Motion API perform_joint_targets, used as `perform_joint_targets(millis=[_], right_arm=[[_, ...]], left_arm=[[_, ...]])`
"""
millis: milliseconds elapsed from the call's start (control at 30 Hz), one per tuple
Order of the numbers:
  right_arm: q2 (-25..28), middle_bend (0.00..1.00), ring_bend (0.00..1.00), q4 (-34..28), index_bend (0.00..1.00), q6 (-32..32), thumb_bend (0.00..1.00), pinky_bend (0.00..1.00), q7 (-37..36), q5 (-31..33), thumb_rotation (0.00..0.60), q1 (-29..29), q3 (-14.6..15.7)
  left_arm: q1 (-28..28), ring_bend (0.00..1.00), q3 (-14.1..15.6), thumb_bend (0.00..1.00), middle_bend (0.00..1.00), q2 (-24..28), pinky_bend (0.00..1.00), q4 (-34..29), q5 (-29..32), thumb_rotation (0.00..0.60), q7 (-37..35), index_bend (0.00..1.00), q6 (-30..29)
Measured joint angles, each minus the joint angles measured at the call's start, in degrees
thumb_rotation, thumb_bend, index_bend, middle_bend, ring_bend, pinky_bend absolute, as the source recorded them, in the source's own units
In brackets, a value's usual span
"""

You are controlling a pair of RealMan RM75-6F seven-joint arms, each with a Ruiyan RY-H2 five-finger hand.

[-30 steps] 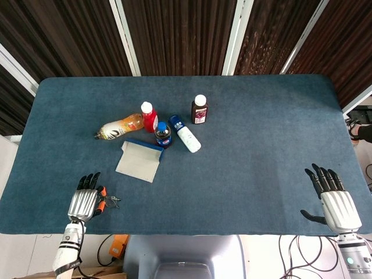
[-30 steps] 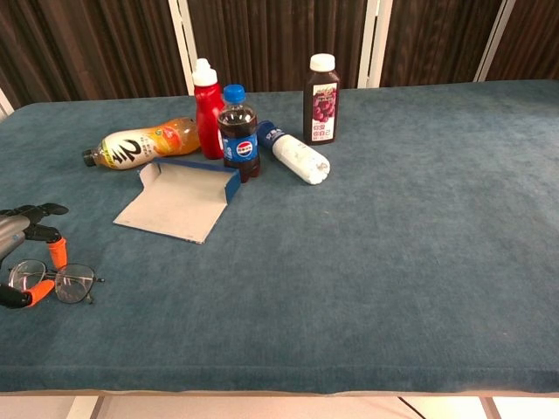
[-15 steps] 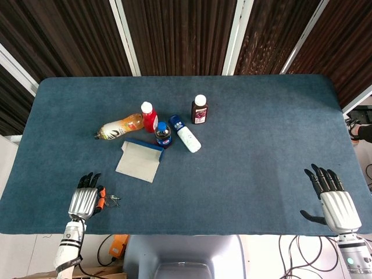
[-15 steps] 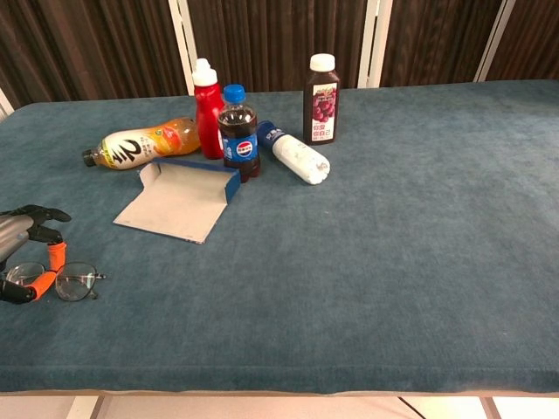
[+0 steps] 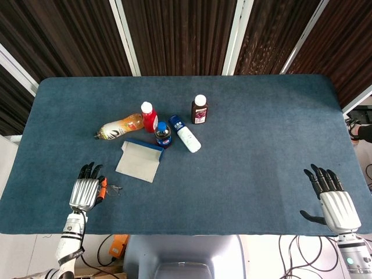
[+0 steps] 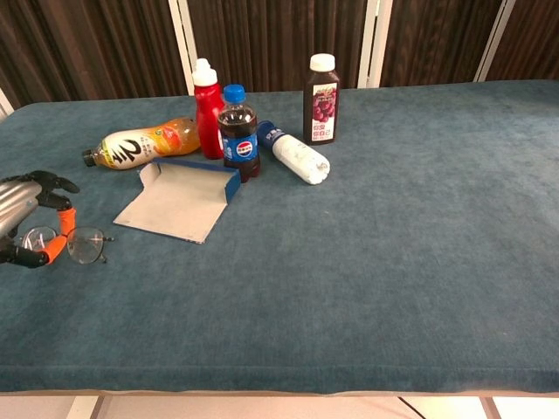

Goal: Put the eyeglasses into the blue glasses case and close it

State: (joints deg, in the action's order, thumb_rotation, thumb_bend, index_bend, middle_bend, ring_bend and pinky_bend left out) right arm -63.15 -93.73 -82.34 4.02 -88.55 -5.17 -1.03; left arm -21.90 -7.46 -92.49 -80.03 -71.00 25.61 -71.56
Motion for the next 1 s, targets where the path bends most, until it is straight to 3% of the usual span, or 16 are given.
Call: perform_joint_targets(millis=[433, 1000], right_arm=[[0.5, 0.0, 0.0, 0.0, 0.0, 0.3, 0.08, 0.0, -1.6, 0.5, 0.6, -0.1, -0.2], [1.6, 0.0, 0.0, 0.6, 0.0, 2.1, 0.08, 0.0, -3.9, 3.1, 0.6, -0.7, -1.1]], left_arm=[[-8.3, 0.04, -6.3, 0.54, 0.15, -5.3, 0.09, 2.2, 0.8, 0.6, 3.7, 0.67, 2.7], [-20.4, 0.04, -11.6, 0.54, 0.14, -18.2, 0.08, 27.8, 4.1, 0.6, -0.2, 0.67, 11.0]])
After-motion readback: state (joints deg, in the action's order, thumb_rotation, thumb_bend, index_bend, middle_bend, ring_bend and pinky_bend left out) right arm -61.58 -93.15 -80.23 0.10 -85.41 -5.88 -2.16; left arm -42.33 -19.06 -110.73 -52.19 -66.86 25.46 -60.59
